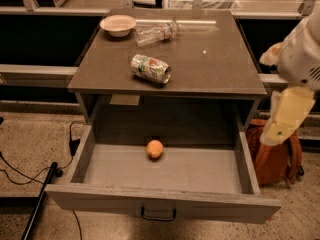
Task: Pick orange from top drawer and place on counter
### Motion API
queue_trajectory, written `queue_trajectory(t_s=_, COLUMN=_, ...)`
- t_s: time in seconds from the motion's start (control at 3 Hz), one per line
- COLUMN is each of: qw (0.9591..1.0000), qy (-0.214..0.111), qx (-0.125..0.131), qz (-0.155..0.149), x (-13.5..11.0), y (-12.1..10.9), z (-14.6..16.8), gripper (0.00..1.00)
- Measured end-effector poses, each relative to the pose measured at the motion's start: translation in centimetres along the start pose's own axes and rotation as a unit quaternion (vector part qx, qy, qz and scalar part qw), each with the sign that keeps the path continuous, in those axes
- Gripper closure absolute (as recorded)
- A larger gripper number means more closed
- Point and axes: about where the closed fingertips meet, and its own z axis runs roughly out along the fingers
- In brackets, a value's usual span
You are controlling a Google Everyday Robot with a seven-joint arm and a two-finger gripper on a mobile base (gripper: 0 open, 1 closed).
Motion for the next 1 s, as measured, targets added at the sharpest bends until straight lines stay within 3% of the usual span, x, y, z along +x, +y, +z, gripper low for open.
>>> queue_trajectory(t_s=0.33, qw=0.9985, qy=-0.022, qx=-0.001, qz=-0.050, x=-1.8, y=1.6, z=1.4, gripper=0.00)
queue_trajectory(t_s=0.67, qw=0.9970, qy=-0.026, qx=0.003, qz=-0.072, x=-2.2, y=1.8, z=1.4, gripper=0.00)
queue_trajectory(t_s=1.0, qw=0.9936, qy=-0.085, qx=-0.005, qz=-0.073, x=-4.5, y=0.9, z=3.1, gripper=0.00)
